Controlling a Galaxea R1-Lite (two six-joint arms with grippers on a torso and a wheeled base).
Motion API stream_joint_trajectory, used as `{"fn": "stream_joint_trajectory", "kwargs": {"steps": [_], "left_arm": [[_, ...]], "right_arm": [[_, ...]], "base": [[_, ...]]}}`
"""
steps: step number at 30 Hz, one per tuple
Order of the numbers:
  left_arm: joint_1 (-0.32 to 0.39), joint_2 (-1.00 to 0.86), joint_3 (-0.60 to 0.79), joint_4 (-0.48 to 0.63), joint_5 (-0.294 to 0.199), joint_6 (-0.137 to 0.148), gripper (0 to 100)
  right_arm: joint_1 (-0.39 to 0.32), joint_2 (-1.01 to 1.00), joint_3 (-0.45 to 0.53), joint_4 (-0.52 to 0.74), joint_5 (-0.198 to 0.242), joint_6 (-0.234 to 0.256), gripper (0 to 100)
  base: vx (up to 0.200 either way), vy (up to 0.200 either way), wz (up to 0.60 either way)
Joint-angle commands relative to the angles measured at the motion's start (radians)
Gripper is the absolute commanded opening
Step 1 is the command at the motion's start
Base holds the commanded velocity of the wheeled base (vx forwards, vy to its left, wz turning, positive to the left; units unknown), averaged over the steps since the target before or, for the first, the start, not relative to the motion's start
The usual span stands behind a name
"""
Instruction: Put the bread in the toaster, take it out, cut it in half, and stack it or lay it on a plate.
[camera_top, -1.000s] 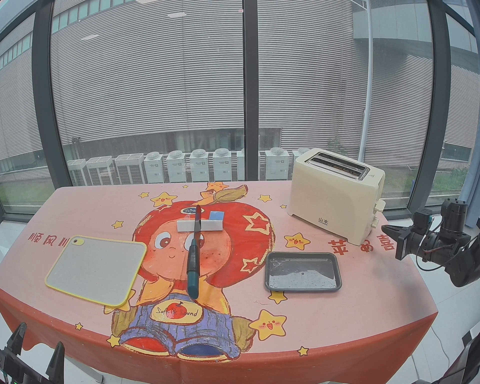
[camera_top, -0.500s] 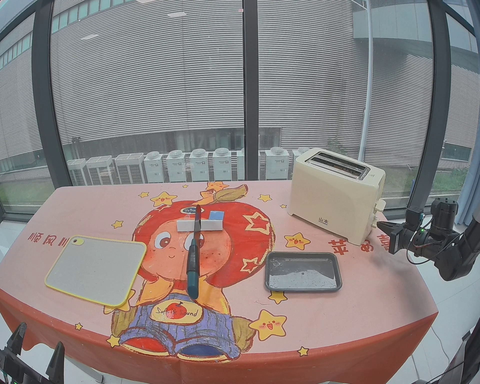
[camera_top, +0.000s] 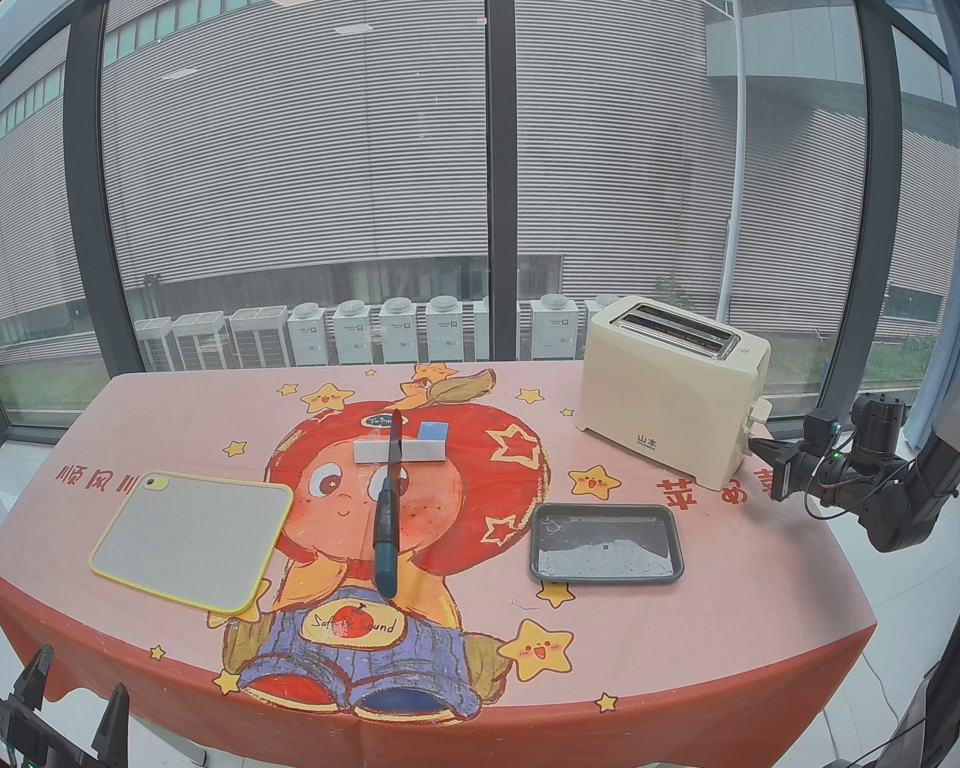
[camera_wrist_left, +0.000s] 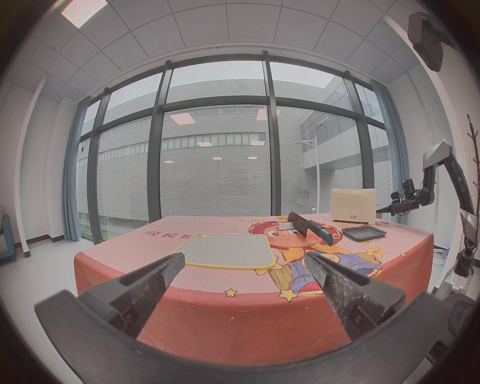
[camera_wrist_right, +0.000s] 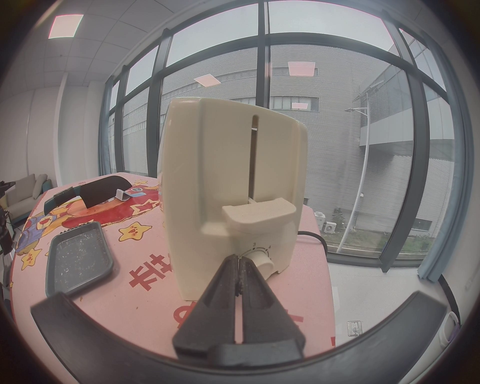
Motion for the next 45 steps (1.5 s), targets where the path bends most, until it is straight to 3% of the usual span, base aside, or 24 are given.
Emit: {"fn": "stream_joint_trajectory", "kwargs": {"steps": [1,45], "left_arm": [[0.000,0.001,0.018,0.000,-0.001,0.000,100],[0.000,0.001,0.018,0.000,-0.001,0.000,100]], "right_arm": [[-0.001,0.016,-0.016,0.001,-0.002,-0.001,0],[-0.013,0.058,-0.006,-0.005,-0.005,-0.007,0]], "base": [[0.000,0.000,0.00],[0.000,0.000,0.00]]}}
